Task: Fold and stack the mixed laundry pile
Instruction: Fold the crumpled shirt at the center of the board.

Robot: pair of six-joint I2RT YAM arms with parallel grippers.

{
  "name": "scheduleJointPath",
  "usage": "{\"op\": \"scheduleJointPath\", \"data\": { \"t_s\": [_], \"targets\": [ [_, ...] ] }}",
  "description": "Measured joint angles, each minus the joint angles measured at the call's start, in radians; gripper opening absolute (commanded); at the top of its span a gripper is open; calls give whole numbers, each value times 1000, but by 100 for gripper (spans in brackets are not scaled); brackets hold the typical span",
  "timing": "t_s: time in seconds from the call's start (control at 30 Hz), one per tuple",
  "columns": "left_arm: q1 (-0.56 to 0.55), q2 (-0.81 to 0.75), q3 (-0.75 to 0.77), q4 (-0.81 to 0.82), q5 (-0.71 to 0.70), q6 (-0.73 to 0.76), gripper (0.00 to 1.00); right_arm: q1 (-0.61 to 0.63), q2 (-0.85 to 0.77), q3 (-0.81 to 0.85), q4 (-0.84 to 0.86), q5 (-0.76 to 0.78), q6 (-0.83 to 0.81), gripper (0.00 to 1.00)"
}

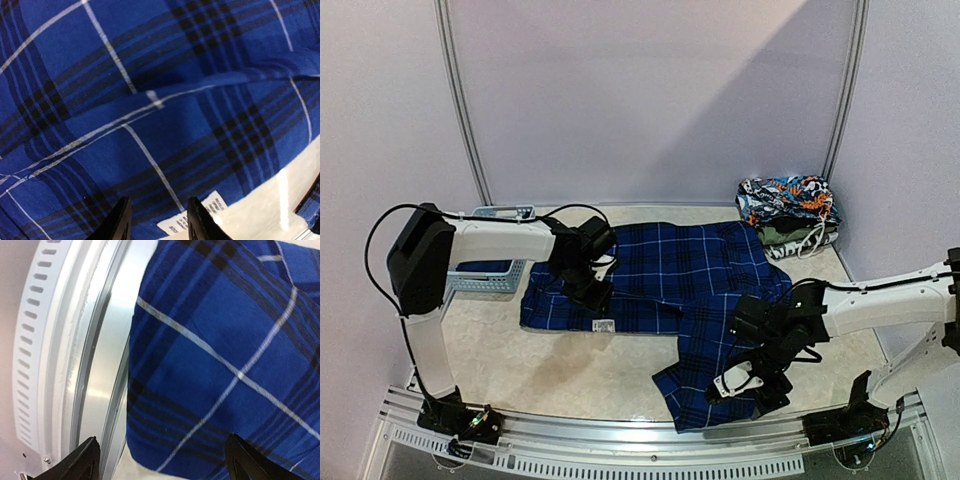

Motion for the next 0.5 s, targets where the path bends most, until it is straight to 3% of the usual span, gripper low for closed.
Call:
{"op": "scheduleJointPath", "data": {
  "t_s": [0.17, 0.23, 0.33, 0.37, 0.5],
  "targets": [
    [13, 22, -13, 23, 24, -34, 39, 47, 62, -6, 56, 71, 22, 75],
    [13, 24, -23, 33, 30, -42, 39, 51, 85, -10, 77, 111, 29, 59],
    [14, 24, -34, 43, 37, -47, 39, 52, 109, -6, 112, 169, 48, 22],
    [14, 24, -37, 43, 40, -48, 39, 52, 113, -3, 116, 185, 56, 14],
    [14, 25, -43, 50, 44, -48, 39, 43, 126, 16, 127, 223, 78, 7]
  ]
}}
